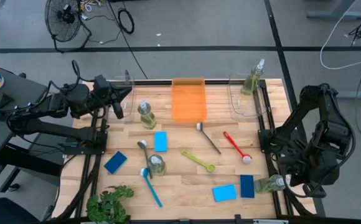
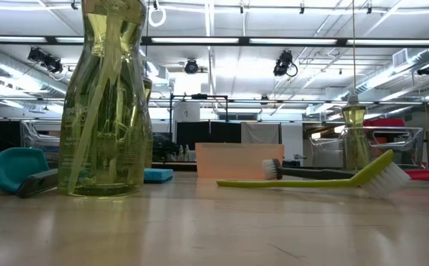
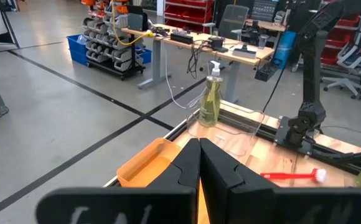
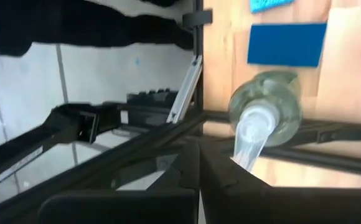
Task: Pick & Place Kitchen Sink Supplies
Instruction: Put the yellow dish soap into the right transparent bin
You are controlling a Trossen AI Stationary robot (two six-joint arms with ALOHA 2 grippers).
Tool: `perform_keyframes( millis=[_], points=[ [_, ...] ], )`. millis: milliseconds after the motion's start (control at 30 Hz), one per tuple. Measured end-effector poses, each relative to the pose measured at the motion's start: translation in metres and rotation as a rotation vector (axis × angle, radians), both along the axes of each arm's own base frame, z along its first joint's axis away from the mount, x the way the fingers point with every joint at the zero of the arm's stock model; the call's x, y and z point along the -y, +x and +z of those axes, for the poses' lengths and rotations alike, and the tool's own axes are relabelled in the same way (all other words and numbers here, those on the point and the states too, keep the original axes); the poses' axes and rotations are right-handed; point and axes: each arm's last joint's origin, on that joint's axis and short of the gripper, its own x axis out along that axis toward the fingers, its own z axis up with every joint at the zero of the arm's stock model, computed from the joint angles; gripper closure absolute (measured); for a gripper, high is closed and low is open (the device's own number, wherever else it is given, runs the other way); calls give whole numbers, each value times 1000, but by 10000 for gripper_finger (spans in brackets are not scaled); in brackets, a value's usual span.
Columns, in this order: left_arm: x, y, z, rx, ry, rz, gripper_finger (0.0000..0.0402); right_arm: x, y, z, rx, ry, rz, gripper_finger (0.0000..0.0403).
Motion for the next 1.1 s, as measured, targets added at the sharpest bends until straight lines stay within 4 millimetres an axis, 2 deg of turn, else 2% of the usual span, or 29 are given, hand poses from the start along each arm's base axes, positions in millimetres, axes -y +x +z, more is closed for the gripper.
perform_keyframes(
  millis=[233, 367, 533, 933, 1100],
  points=[
    [0, 0, 0, 0, 0, 0, 390, -4, 0, 3, -45, 63, 15, 387],
    [0, 0, 0, 1, 0, 0, 390, -8, 2, 6, -2, 114, 24, 381],
    [1, 0, 0, 2, -5, -23, 390, -6, 3, 5, 35, 79, -13, 363],
    [2, 1, 0, 25, -52, -60, 390, -2, 4, 2, 75, 7, -57, 216],
    [2, 1, 0, 28, -56, -59, 390, -7, 7, -3, 65, -36, -59, 186]
  ],
)
